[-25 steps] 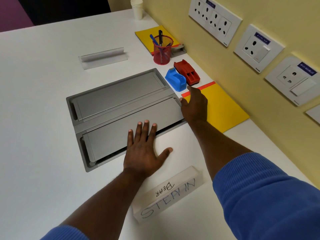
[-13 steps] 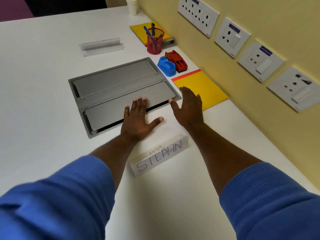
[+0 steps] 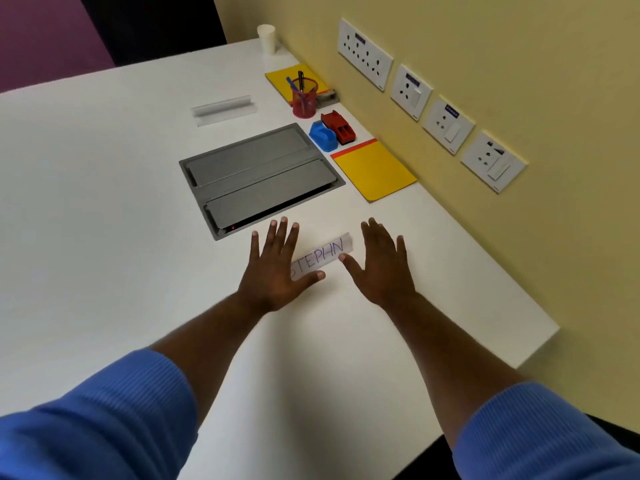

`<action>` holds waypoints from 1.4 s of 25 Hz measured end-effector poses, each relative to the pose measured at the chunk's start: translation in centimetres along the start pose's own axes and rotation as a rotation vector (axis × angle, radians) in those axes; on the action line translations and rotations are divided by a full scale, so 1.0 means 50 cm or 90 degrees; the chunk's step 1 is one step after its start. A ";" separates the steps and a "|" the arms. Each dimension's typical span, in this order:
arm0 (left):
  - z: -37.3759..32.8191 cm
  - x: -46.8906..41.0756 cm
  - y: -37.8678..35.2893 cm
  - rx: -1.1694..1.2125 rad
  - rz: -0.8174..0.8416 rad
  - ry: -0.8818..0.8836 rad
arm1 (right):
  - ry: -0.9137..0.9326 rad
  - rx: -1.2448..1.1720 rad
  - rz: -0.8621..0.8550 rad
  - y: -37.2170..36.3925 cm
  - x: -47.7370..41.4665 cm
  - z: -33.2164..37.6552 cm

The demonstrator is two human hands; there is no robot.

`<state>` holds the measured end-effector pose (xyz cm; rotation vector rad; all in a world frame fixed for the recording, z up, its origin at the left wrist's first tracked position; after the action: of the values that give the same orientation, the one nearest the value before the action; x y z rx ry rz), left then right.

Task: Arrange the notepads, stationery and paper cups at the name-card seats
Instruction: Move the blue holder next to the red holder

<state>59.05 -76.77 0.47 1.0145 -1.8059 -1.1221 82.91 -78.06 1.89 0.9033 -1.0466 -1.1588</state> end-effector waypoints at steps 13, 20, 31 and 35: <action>-0.159 0.389 0.040 0.023 -0.015 0.064 | 0.044 -0.005 0.050 0.034 0.381 0.097; -0.182 0.581 0.047 -0.001 -0.038 0.096 | 0.138 0.004 0.030 0.050 0.492 0.154; -0.090 0.960 0.017 0.016 -0.118 0.246 | 0.331 0.058 0.064 -0.012 0.686 0.395; -0.063 1.162 -0.030 0.010 -0.113 0.364 | 0.404 0.114 0.137 -0.079 0.767 0.518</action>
<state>39.52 -130.51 11.25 1.3608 -1.2871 -0.8058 59.93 -117.23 11.78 1.1674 -0.7025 -0.5397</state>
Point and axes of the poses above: each hand's wrist, its own x-axis away from the middle knuckle, its own y-axis out of the back of the hand, z = x × y, the point moved 2 cm from there along -x, towards the middle knuckle, and after that the axes turned 11 degrees about z, right-handed, at the moved point
